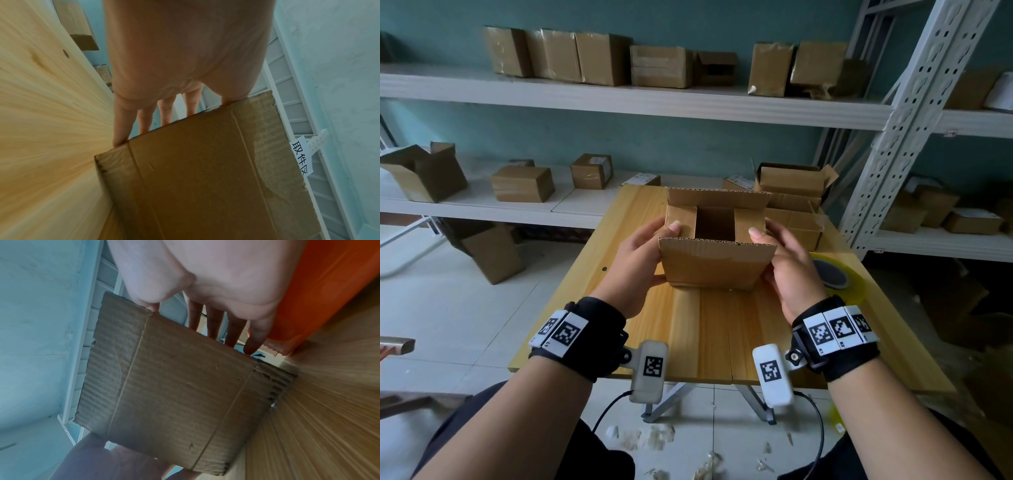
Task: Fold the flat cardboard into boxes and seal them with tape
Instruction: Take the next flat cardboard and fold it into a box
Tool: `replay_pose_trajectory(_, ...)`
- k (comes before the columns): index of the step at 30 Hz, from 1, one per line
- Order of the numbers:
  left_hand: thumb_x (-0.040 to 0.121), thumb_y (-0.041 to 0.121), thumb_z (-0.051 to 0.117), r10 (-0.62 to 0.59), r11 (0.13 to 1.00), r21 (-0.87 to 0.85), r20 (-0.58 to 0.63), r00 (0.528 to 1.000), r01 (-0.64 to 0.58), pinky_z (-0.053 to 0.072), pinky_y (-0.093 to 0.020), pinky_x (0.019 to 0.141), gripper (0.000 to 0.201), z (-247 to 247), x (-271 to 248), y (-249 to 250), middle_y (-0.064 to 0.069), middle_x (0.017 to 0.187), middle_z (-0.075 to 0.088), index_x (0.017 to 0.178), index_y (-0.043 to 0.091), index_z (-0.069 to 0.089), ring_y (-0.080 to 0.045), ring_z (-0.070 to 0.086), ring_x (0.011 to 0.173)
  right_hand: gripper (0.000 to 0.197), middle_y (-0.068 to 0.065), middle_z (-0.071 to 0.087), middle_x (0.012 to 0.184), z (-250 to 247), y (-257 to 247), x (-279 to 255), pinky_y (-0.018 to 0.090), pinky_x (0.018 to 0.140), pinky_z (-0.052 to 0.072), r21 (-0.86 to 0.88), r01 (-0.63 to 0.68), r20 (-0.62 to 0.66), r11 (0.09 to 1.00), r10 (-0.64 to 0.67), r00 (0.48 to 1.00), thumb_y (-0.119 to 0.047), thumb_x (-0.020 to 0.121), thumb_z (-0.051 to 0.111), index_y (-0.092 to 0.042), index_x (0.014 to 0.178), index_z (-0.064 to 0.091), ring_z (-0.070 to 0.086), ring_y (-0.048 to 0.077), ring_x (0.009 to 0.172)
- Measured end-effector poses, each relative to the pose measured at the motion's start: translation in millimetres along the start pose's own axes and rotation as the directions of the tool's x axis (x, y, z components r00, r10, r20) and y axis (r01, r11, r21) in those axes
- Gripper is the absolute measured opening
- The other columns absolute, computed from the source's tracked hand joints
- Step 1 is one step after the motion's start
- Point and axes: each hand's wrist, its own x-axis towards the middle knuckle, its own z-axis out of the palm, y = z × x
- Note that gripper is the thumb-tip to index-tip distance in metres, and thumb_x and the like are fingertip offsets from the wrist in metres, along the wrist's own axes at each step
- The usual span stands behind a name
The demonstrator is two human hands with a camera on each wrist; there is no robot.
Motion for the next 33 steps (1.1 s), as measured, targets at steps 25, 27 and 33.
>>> replay_pose_trajectory(25,0.097,0.026,0.076,0.176,0.979,-0.087,-0.089,0.98,-0.183,0.057,-0.033,0.084,0.035,2,1,-5,-0.004,0.116,0.077,0.129,0.015,0.067,-0.015,0.07,0.097,0.047,-0.013,0.067,0.14,-2,-5,-9,0.05,0.12,0.041,0.007,0.201,0.019,0.979,-0.201,0.979,-0.013,0.098,0.07,-0.034,0.139,0.057,0.06,0.011,0.134)
replay_pose_trajectory(27,0.098,0.023,0.075,0.198,0.974,-0.089,-0.092,0.976,-0.206,0.058,-0.032,0.081,0.034,2,-1,-3,-0.005,0.118,0.078,0.13,0.013,0.068,-0.017,0.071,0.098,0.048,-0.017,0.066,0.14,-2,-6,-10,0.046,0.121,0.041,-0.003,0.203,0.035,0.979,-0.203,0.979,-0.014,0.099,0.069,-0.039,0.139,0.057,0.059,0.006,0.134)
replay_pose_trajectory(33,0.087,0.065,0.072,0.208,0.976,-0.05,-0.046,0.977,-0.21,0.058,-0.036,0.095,0.065,0,-5,2,0.003,0.119,0.077,0.134,0.02,0.069,-0.021,0.07,0.115,0.051,-0.021,0.058,0.146,-1,-11,-11,0.053,0.124,0.032,-0.057,0.136,0.075,0.989,-0.131,0.989,-0.08,0.086,0.059,-0.063,0.133,0.055,0.051,0.003,0.138)
